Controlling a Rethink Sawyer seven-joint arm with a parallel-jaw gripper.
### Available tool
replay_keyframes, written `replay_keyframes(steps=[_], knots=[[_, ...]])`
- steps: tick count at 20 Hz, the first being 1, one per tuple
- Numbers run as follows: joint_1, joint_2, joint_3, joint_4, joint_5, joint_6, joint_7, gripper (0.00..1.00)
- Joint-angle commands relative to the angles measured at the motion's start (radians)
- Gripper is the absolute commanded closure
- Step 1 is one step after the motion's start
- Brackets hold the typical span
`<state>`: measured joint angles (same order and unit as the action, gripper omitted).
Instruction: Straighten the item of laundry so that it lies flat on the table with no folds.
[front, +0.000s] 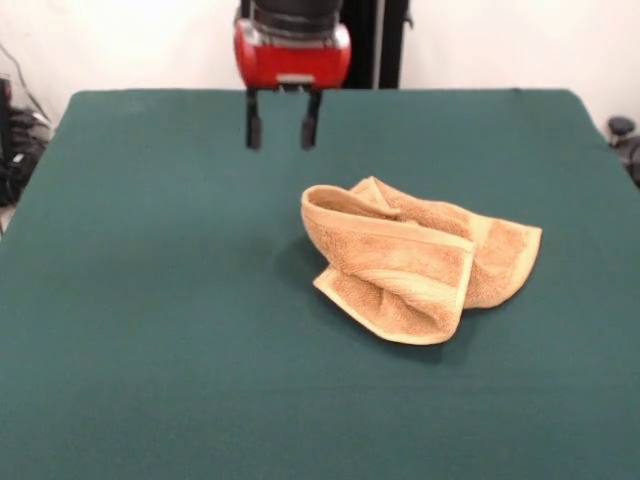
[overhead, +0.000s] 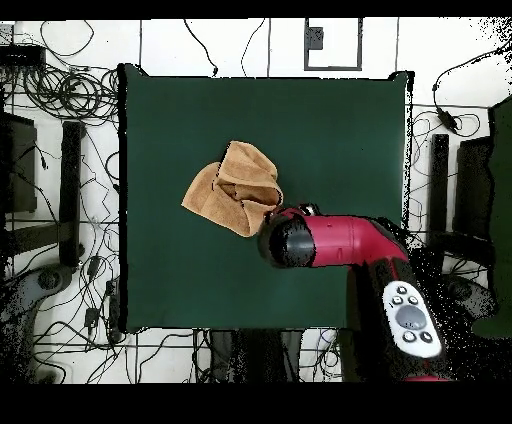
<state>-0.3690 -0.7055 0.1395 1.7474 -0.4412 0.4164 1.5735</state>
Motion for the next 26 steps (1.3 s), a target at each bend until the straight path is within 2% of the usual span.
replay_keyframes(steps=[1,10,17,20,26], knots=[[0.076,0.122,0.107,-0.103,-0.088,-0.142,0.02,0.0],[0.131,0.145,0.07,-0.131,-0.081,-0.2,0.092,0.0],[0.123,0.166,0.105,-0.147,-0.058,-0.201,0.085,0.0],[0.095,0.2,0.144,-0.156,-0.049,-0.211,0.075,0.0],[0.09,0.237,0.155,-0.183,-0.053,-0.228,0.075,0.0]])
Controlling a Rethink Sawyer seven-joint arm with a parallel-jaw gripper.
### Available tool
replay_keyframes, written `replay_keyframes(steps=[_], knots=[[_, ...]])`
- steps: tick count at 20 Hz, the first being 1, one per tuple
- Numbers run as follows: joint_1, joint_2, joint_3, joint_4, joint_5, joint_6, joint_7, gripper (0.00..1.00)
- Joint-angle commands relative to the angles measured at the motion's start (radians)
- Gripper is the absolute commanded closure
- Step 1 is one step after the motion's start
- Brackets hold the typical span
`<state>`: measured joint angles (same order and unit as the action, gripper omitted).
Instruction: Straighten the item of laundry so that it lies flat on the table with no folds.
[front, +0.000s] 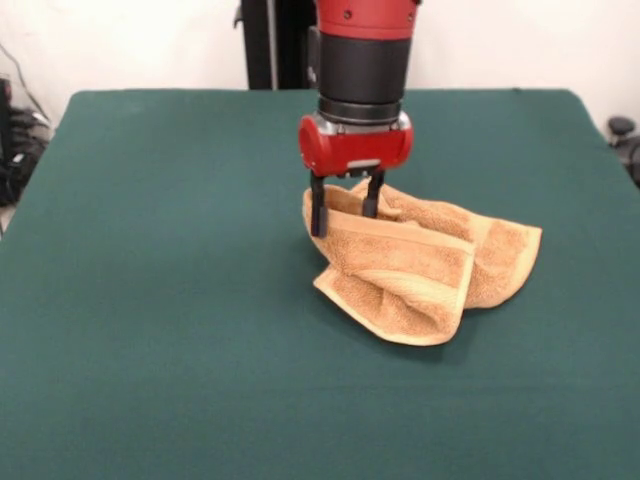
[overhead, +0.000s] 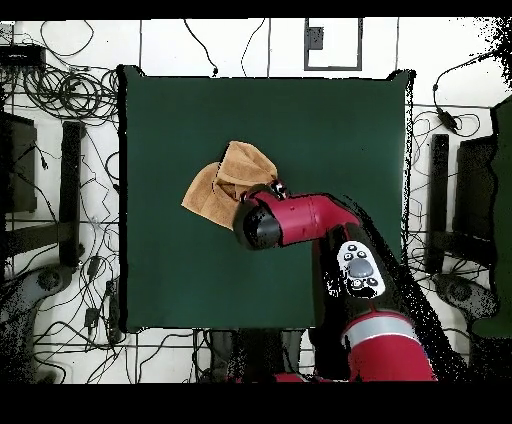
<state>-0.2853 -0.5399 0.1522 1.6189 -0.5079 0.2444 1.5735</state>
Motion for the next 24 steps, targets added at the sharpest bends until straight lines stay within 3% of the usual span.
replay_keyframes(steps=[1,9,10,21,24], knots=[[0.002,0.074,0.145,-0.056,0.016,-0.058,0.076,0.0],[-0.002,0.082,0.119,-0.049,0.055,-0.121,0.155,0.0],[-0.002,0.082,0.117,-0.045,0.067,-0.118,0.156,1.0],[-0.004,0.084,0.114,-0.038,0.095,-0.096,0.154,1.0],[-0.007,0.069,0.119,-0.005,0.095,-0.222,0.203,1.0]])
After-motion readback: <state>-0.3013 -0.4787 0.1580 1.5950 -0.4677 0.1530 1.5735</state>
